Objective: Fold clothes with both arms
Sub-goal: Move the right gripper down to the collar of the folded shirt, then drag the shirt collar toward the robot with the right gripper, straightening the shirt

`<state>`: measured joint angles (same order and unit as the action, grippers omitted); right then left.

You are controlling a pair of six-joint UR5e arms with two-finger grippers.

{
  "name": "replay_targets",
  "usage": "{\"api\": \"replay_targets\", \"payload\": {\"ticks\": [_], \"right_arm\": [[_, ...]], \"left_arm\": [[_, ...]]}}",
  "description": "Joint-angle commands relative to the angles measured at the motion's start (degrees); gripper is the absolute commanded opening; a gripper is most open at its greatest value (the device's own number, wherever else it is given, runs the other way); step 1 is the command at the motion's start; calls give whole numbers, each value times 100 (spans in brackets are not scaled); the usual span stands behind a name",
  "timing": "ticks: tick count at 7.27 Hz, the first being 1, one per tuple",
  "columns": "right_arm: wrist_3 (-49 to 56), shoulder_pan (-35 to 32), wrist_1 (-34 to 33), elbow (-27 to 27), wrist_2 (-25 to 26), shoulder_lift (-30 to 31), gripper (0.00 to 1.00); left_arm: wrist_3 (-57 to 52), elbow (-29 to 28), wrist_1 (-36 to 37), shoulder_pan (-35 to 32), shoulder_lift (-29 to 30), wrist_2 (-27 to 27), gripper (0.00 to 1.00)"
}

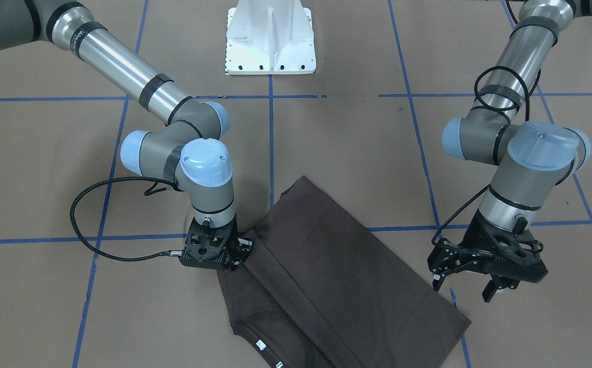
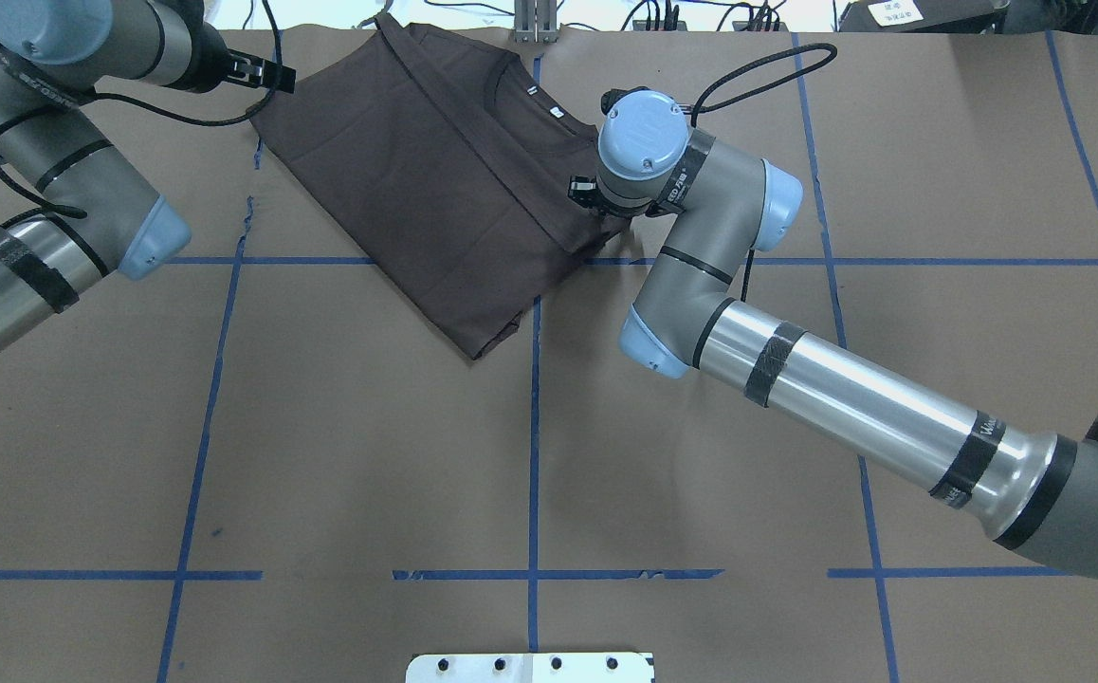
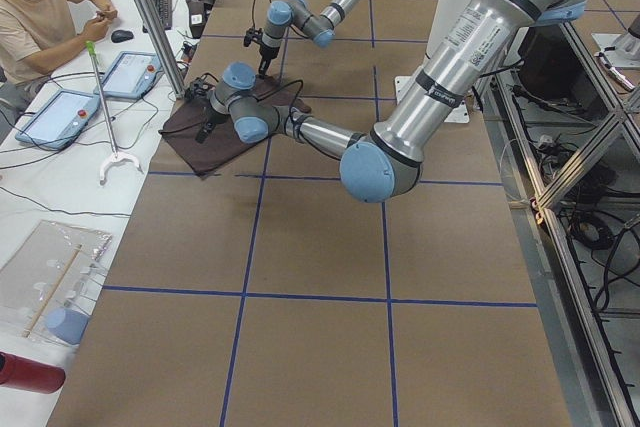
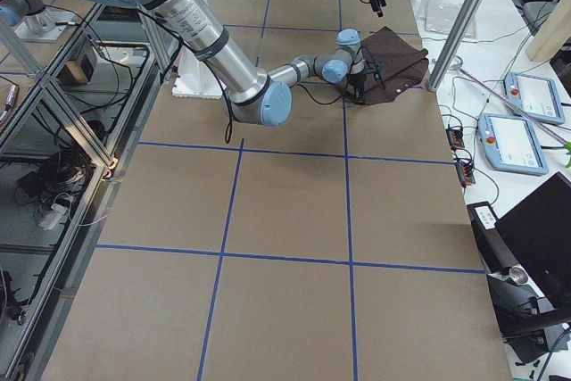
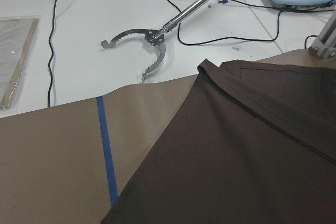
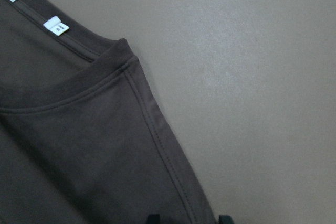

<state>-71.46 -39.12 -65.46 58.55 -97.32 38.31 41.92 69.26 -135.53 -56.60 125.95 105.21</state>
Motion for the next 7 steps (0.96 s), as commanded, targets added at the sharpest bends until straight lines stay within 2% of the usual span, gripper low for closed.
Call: {"api": "replay_targets", "payload": {"ticks": [1,2,3,5,7], "right_arm": [[44,-51,-19,42,2,-25,0],[-17,-52,-54,199,-32,0,0],[-52,-43,-298,723,-59,209,0],[-358,525,-1482,2914,159,1164,0],[-787,1674,-2519,4981,1044,2132,0]], "left_arm": [[1,0,0,0,0,0,100],[1,0,0,0,-35,0,100],[-8,0,-9,0,-26,9,100],[-26,-9,-9,9,-35,17,100],[-26,0,9,17,-26,61,100]]}}
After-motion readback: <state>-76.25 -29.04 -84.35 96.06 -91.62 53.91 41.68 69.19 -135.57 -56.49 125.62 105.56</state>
